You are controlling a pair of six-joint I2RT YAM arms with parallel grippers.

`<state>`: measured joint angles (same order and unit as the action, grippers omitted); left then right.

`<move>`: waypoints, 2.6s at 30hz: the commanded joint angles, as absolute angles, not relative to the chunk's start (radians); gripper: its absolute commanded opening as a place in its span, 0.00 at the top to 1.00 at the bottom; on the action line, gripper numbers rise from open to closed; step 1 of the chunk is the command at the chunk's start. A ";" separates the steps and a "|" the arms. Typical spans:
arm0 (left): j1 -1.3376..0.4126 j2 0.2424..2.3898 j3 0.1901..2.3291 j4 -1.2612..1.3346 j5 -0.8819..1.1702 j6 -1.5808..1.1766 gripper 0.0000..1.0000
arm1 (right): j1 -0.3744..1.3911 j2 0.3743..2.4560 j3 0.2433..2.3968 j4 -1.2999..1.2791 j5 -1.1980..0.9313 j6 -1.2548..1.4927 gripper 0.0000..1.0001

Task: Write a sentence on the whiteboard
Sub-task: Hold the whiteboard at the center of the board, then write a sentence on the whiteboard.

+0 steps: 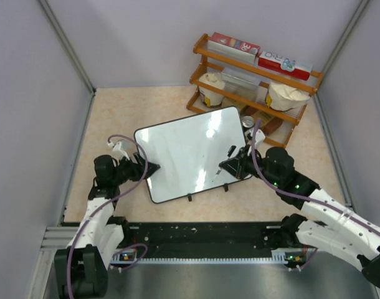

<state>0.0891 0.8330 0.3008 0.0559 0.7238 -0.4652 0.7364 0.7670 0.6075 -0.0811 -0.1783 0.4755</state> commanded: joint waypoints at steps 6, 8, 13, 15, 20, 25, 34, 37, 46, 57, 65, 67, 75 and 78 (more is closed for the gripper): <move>0.084 0.770 0.339 0.145 0.695 -0.489 0.25 | 0.727 0.954 0.779 0.170 -0.227 0.354 1.00; 0.086 0.785 0.342 0.161 0.698 -0.485 0.25 | 0.727 1.011 0.819 0.198 -0.244 0.336 1.00; 0.086 0.825 0.342 0.204 0.672 -0.468 0.25 | 0.724 1.117 0.893 0.271 -0.327 0.324 1.00; 0.087 0.844 0.334 0.225 0.657 -0.466 0.26 | 0.721 1.156 0.914 0.279 -0.354 0.333 1.00; 0.086 0.859 0.299 0.295 0.658 -0.462 0.29 | 0.721 1.206 0.933 0.339 -0.393 0.356 1.00; 0.089 0.833 0.269 0.310 0.646 -0.437 0.36 | 0.722 1.268 0.959 0.411 -0.384 0.368 1.00; 0.089 0.776 0.219 0.342 0.614 -0.431 0.55 | 0.739 1.404 0.997 0.607 -0.305 0.334 1.00; 0.090 0.778 0.216 0.347 0.621 -0.433 0.58 | 0.791 1.425 0.980 0.656 -0.200 0.263 1.00; 0.091 0.752 0.196 0.356 0.614 -0.443 0.75 | 0.847 1.494 0.940 0.838 -0.043 0.179 1.00; 0.092 0.732 0.176 0.359 0.577 -0.454 1.00 | 0.880 1.548 0.977 0.854 -0.043 0.144 1.00; 0.092 0.742 0.176 0.365 0.581 -0.456 1.00 | 0.916 1.572 0.996 0.864 0.035 0.115 1.00; 0.091 0.739 0.175 0.365 0.577 -0.456 1.00 | 0.917 1.588 1.009 0.861 0.047 0.110 1.00; 0.094 0.733 0.172 0.362 0.574 -0.457 1.00 | 0.919 1.458 0.942 0.798 0.072 0.087 1.00; 0.092 0.729 0.170 0.362 0.577 -0.459 1.00 | 0.916 1.376 0.902 0.756 0.090 0.083 1.00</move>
<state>0.0910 0.7368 0.1864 0.3298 0.6121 -0.5034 0.9062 1.5116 0.9306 0.7639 0.0578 0.1013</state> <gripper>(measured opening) 0.392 0.078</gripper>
